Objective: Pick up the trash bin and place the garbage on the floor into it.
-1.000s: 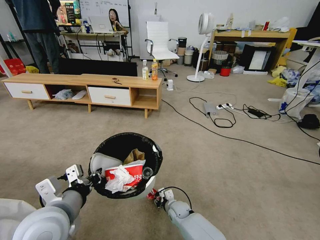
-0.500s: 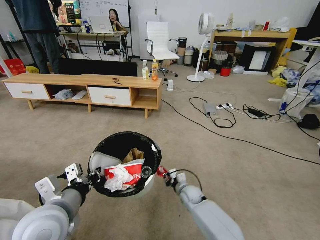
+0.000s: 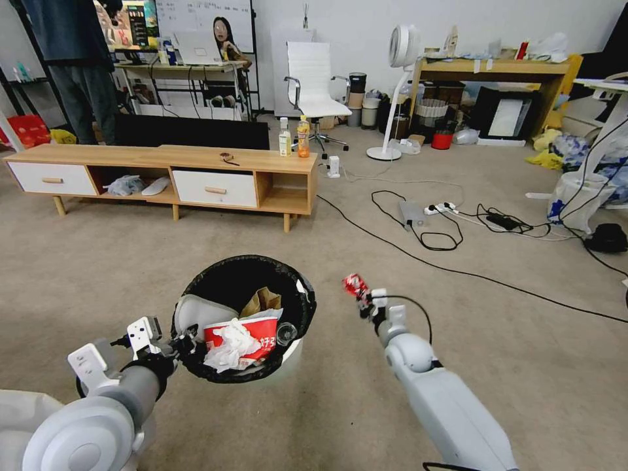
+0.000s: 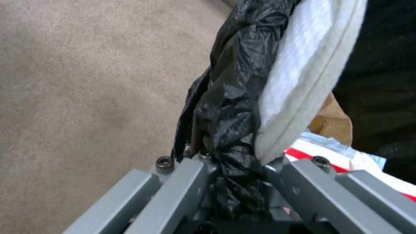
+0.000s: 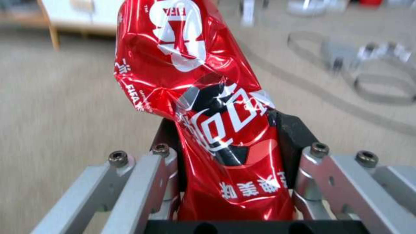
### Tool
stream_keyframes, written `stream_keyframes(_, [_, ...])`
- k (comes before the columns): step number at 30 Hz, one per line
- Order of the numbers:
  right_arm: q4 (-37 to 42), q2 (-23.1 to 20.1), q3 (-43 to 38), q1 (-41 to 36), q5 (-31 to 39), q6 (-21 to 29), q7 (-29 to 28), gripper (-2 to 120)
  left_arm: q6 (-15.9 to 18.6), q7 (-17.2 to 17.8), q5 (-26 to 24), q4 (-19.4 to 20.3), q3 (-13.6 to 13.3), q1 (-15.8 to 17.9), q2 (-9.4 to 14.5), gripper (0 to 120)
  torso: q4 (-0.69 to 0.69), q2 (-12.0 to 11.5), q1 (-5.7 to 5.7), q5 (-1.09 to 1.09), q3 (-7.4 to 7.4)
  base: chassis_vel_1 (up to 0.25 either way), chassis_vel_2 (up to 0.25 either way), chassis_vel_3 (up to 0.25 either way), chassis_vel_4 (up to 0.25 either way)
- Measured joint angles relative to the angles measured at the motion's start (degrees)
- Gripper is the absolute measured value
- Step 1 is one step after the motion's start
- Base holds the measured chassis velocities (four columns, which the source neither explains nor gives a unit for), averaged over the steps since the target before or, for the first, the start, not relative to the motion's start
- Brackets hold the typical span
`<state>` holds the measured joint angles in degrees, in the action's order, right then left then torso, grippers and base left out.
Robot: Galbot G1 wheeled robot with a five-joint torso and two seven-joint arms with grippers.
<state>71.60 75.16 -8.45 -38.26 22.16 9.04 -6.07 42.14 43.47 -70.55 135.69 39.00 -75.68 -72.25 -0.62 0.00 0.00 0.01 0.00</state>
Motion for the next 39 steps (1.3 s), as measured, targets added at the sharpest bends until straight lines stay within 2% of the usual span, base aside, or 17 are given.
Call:
stream_keyframes(2, [2.79,-0.45,-0.71,-0.01,0.11,-0.16,0.00,34,0.00,0.02,-0.03,0.00,0.01,0.00,0.04,4,0.00,0.00,0.00,-0.01,0.00,0.000,0.000,0.000,0.000])
stream_keyframes(4, [10.00,-2.09,-1.06,-0.30,2.61,0.45,-0.09,34,0.00,0.06,-0.03,-0.02,-0.11,0.01,0.14,4,-0.01,0.00,0.00,-0.02,-0.01,0.000,0.000,0.000,0.000])
stream_keyframes(5, [10.00,-2.09,-1.06,-0.30,2.61,0.45,-0.09,34,0.00,0.06,-0.03,-0.02,-0.11,0.01,0.14,4,-0.01,0.00,0.00,-0.02,-0.01,0.000,0.000,0.000,0.000])
stream_keyframes(7, [18.25,-3.91,0.19,-0.23,5.03,0.99,0.09,34,0.00,0.08,-0.01,-0.26,-0.63,0.38,-0.01,4,-0.01,0.00,0.00,-0.02,-0.01,0.000,0.000,0.000,0.000])
stream_keyframes(8, [18.25,-3.91,0.19,-0.23,5.03,0.99,0.09,34,0.00,0.08,-0.01,-0.26,-0.63,0.38,-0.01,4,-0.01,0.00,0.00,-0.02,-0.01,0.000,0.000,0.000,0.000])
stream_keyframes(10, [24.61,-5.05,1.75,0.22,6.59,1.14,1.22,34,0.00,0.10,0.08,-0.38,-0.96,0.64,-0.32,4,0.00,0.00,0.00,-0.01,-0.01,0.000,0.000,0.000,0.000])
stream_keyframes(16, [31.53,-6.05,4.36,1.87,8.89,0.18,4.98,34,0.00,0.10,0.20,-0.60,-1.09,0.53,-0.41,4,0.01,0.00,0.00,-0.02,-0.01,0.000,0.000,0.000,0.000])
stream_keyframes(18, [34.29,-6.64,6.25,3.29,10.65,-0.50,8.15,34,0.00,0.11,0.34,-0.83,-1.23,0.41,-0.43,4,0.01,0.00,0.00,-0.02,-0.01,0.000,0.000,0.000,0.000])
stream_keyframes(25, [36.22,-7.69,11.54,5.43,13.53,-1.89,13.64,34,0.00,0.09,0.54,-1.17,-1.73,0.82,-0.67,4,-0.01,0.00,0.00,-0.02,-0.01,0.000,0.000,0.000,0.000])
stream_keyframes(27, [35.55,-7.77,14.61,6.26,13.64,-3.61,17.43,34,0.00,0.08,0.63,-1.25,-1.79,0.91,-0.67,4,0.00,0.00,0.00,-0.02,-0.01,0.000,0.000,0.000,0.000])
stream_keyframes(31, [33.91,-7.30,18.19,7.10,13.45,-4.05,19.83,34,0.00,0.01,0.72,-1.27,-1.79,0.76,-0.74,4,-0.01,0.00,0.00,-0.02,-0.01,0.000,0.000,0.000,0.000])
stream_keyframes(39, [31.17,-7.22,21.87,6.83,12.15,-3.10,20.33,34,0.00,0.01,0.68,-0.96,-1.70,0.55,-0.59,4,0.00,0.01,0.00,-0.02,-0.01,0.000,0.000,0.000,0.000])
